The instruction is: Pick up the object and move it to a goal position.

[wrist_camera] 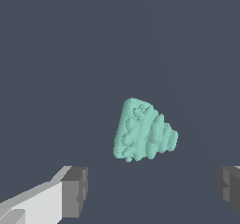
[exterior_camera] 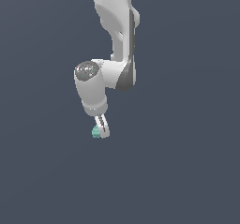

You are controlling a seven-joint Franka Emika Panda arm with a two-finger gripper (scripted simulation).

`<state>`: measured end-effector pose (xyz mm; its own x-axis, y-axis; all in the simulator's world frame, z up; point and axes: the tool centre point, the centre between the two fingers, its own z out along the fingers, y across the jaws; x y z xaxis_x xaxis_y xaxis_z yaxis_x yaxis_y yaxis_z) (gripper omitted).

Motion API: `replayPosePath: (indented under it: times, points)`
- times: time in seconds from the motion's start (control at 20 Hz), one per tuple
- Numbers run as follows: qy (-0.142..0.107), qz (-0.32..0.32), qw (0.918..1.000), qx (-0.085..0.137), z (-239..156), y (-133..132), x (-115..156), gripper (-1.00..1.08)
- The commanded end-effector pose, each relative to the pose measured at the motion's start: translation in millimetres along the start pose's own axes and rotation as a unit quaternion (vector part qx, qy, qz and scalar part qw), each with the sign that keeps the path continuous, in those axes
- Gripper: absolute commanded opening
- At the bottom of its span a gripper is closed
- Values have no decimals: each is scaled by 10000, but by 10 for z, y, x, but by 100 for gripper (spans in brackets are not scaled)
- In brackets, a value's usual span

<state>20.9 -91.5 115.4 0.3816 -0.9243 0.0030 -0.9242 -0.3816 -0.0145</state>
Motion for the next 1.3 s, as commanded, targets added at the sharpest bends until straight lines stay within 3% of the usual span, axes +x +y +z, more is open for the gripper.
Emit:
replayPosePath:
  times: [0.0, 0.55, 0.95, 1.25]
  points:
    - [-5, 349, 9994, -19, 56, 22, 38, 100]
    - [-6, 1191, 9929, -70, 195, 83, 131, 100]
    - [-6, 1232, 9924, -74, 238, 89, 136, 100]
    - [-6, 1248, 9921, -75, 506, 102, 133, 100]
